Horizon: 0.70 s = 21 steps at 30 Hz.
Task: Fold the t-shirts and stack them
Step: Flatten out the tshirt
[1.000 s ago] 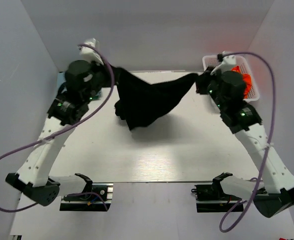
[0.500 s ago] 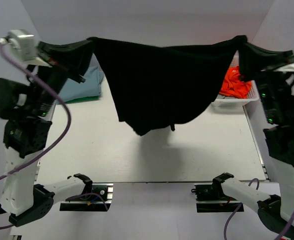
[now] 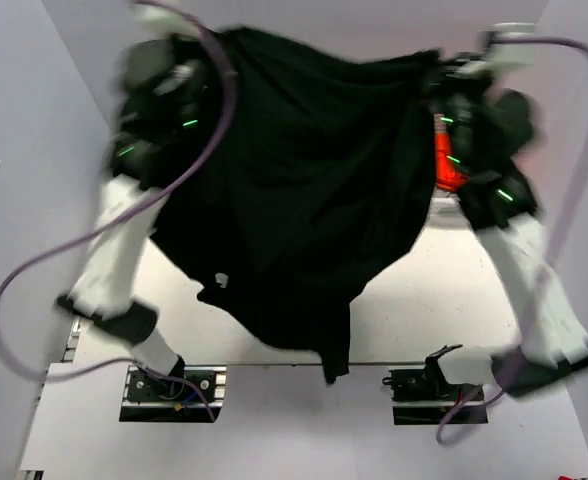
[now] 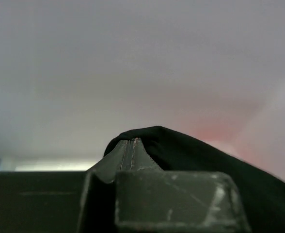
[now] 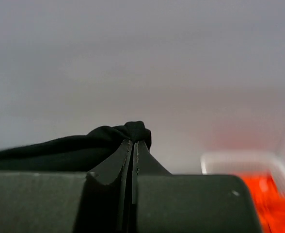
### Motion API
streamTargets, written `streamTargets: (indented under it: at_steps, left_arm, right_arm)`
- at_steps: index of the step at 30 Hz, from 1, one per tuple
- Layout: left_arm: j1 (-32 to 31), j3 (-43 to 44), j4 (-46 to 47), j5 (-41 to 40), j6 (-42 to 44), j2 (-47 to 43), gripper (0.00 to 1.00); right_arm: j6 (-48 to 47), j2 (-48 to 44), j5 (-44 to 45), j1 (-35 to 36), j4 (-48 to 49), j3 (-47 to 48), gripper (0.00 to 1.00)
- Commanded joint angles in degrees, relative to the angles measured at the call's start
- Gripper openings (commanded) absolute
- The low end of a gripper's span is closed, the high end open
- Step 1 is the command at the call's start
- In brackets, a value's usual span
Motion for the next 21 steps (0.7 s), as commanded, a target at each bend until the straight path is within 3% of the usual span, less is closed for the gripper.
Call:
streamTargets:
  at_steps: [1,3,6,7,8,9,11,15,21]
  left_arm:
    - [1.85,-3.59,-11.83,-13.64,-0.92,13.24,0.00]
    - [3.97,-4.74,-13.75,-12.35,-1.98,18.51,0.03]
    - [5.55,0.86,-21.11,-9.79,-3.66,29.33,0.66]
    - [6.34,2.27,-22.19,-8.92,-3.66,31.09,0.99]
    - [6.35,3.16,-22.90,-8.22,-4.27,32.24,1.00]
    - [6.95,3.17,-22.91,-7.60,-4.27,32.25,1.00]
    - [6.96,-1.29,-20.63,-7.07,-3.75,30.07,1.00]
    - [6.96,-15.44,-13.95,-3.38,-2.60,19.61,1.00]
    - [6.96,-33.54,-18.60,-1.27,-11.12,8.71,1.00]
  right_arm:
    - [3.79,10.84,11.33,-1.63,-7.52,-4.89,0.00]
    - [9.59,17.61,8.37,-3.64,-10.68,-6.65,0.00]
    - [14.43,25.26,4.40,-6.29,-16.66,-5.70,0.00]
    - [16.00,26.49,3.78,-6.73,-20.67,-4.12,0.03]
    - [16.63,28.94,2.03,-7.08,-21.84,-2.37,0.42]
    - [16.20,30.18,0.79,-7.61,-22.64,-1.83,0.64]
    - [14.98,30.90,-3.50,-7.44,-23.79,-1.30,0.90]
    - [8.39,29.15,-10.63,-6.65,-23.27,-5.75,0.90]
    - [4.51,25.63,-23.10,-2.44,-22.65,-14.02,0.90]
